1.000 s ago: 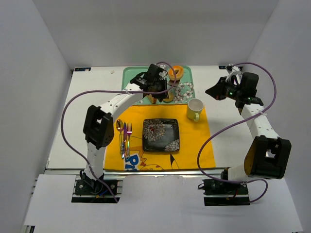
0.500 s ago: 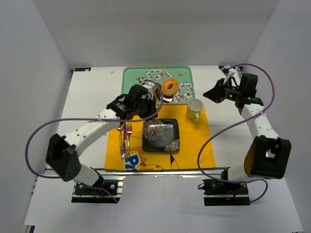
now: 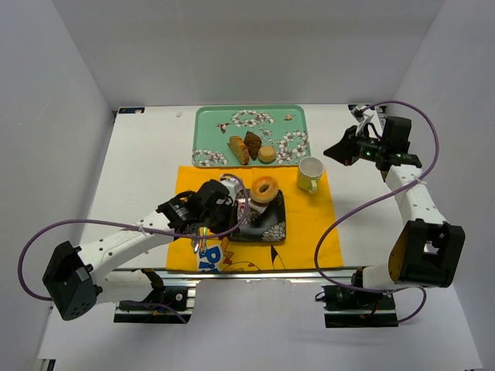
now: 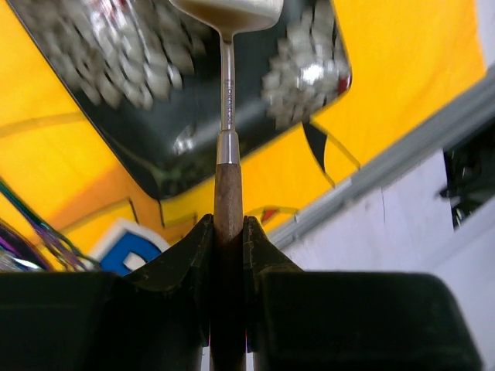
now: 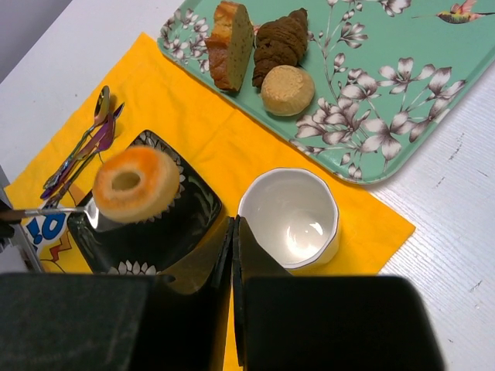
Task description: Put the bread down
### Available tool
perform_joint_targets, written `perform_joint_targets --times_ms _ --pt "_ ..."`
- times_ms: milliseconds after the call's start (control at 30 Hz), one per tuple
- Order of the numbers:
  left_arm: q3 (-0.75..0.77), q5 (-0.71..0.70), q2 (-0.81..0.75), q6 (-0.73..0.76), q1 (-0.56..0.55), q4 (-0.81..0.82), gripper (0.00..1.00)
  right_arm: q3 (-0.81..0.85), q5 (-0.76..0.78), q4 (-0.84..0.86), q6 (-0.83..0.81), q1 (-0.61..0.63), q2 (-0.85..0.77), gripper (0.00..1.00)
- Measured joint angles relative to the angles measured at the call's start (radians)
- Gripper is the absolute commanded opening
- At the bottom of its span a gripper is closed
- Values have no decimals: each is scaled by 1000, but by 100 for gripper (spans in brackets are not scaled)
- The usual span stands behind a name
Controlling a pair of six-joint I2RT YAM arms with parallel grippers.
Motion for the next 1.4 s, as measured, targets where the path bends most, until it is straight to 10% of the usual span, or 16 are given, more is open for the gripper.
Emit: perform_joint_targets --times_ms 900,1400 --pt "-124 613 -1 -402 61 29 0 -15 3 -36 -6 0 -53 6" --pt "-129 647 -203 -452 191 -21 0 -23 3 -36 -6 0 -53 5"
